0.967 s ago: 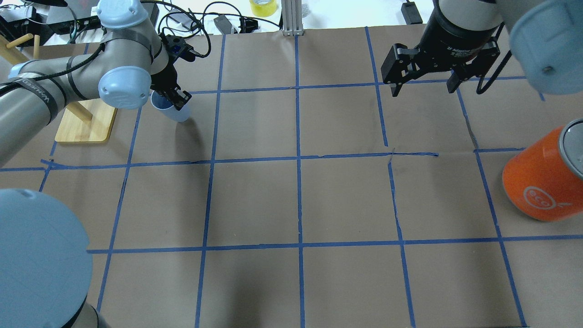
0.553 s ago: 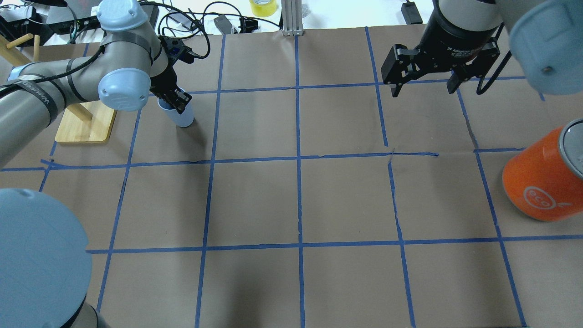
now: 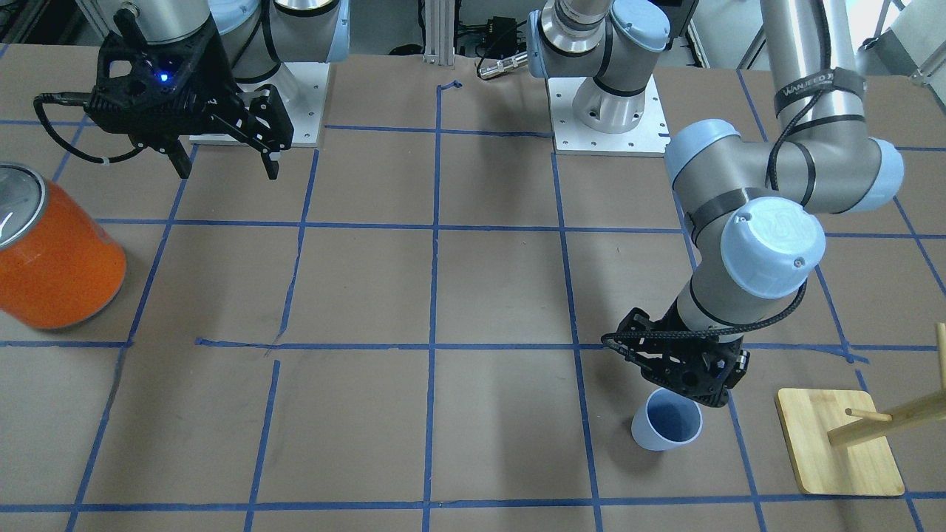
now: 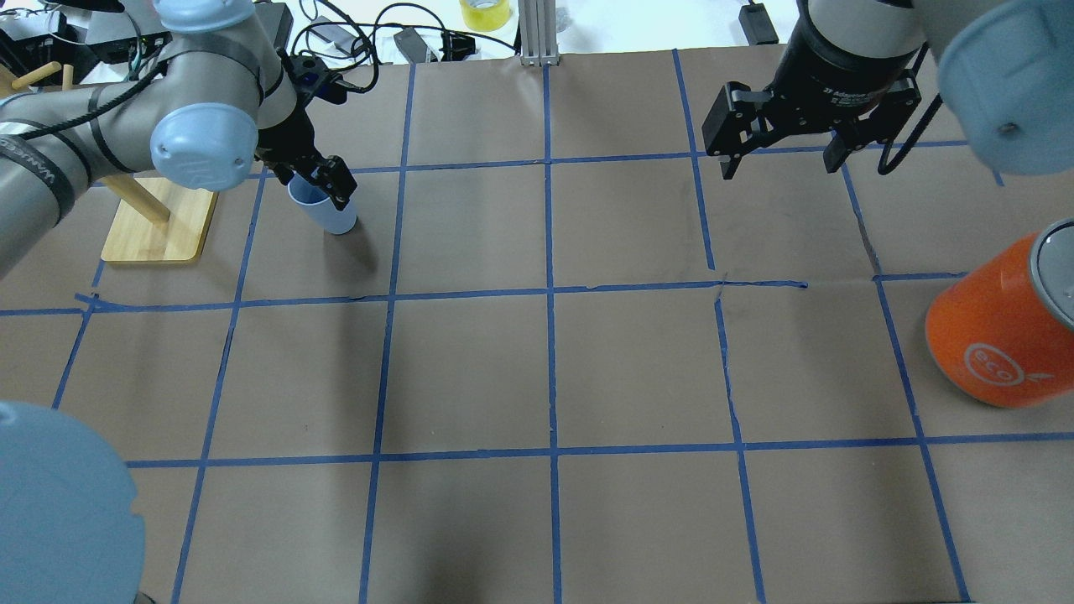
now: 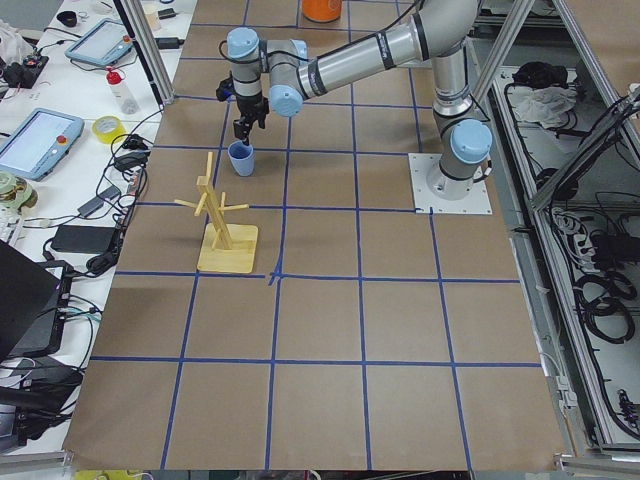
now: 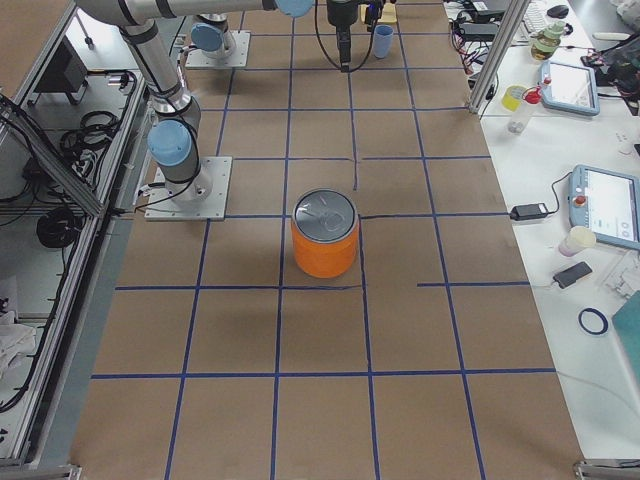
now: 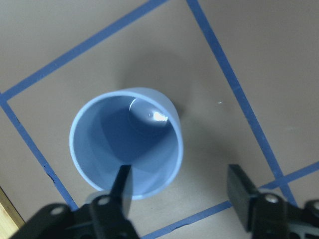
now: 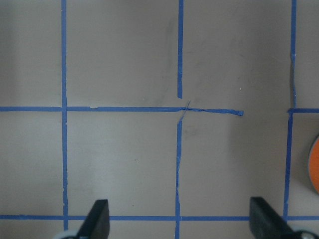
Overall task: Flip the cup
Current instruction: 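Open the left gripper to release the upright cup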
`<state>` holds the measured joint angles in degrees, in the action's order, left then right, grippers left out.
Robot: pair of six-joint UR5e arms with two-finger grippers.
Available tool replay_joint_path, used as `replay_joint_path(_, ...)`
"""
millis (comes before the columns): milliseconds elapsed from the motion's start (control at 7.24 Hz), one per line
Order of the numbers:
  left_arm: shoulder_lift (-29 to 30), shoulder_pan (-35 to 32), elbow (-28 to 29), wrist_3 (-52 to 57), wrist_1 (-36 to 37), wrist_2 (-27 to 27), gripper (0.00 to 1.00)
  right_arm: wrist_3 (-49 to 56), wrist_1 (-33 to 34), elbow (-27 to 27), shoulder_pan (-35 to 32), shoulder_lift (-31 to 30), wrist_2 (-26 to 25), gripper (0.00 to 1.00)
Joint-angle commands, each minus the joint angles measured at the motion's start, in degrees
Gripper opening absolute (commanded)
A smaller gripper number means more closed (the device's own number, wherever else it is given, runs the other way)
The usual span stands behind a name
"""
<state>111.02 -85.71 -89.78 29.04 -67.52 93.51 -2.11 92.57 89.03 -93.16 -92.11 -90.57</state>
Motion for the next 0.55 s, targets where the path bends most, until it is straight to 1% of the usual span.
replay_joint_path(0, -7.7, -1.38, 0.13, -14.2, -8.9, -0.52, 1.0, 0.0, -0.02, 0.0, 0.0, 0.0, 0.05, 1.0)
replay_joint_path(276, -15.71, -5.06, 0.05, -30.62, -15.07, 0.01, 1.0, 0.09, -0.02, 0.0, 0.0, 0.0, -0.04, 1.0)
replay_joint_path(415, -18.61, -5.86, 0.31, -32.1, -15.71, 0.01, 1.0, 0.09, -0.02, 0.0, 0.0, 0.0, -0.04, 1.0)
